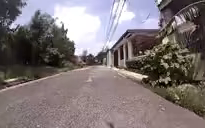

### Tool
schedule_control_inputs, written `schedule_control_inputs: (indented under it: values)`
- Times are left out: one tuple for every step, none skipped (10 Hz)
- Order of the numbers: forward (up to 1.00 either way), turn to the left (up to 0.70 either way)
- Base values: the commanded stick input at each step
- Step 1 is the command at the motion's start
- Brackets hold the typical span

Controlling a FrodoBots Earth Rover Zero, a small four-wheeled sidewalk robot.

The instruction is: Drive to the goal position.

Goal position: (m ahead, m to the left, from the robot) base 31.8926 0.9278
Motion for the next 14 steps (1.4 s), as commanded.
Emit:
schedule_control_inputs:
  values:
    - [1.0, 0.0]
    - [1.0, 0.0]
    - [1.0, 0.0]
    - [1.0, 0.0]
    - [1.0, 0.0]
    - [1.0, 0.0]
    - [1.0, 0.0]
    - [1.0, 0.0]
    - [1.0, 0.0]
    - [1.0, 0.0]
    - [1.0, 0.0]
    - [1.0, 0.0]
    - [1.0, 0.0]
    - [1.0, 0.0]
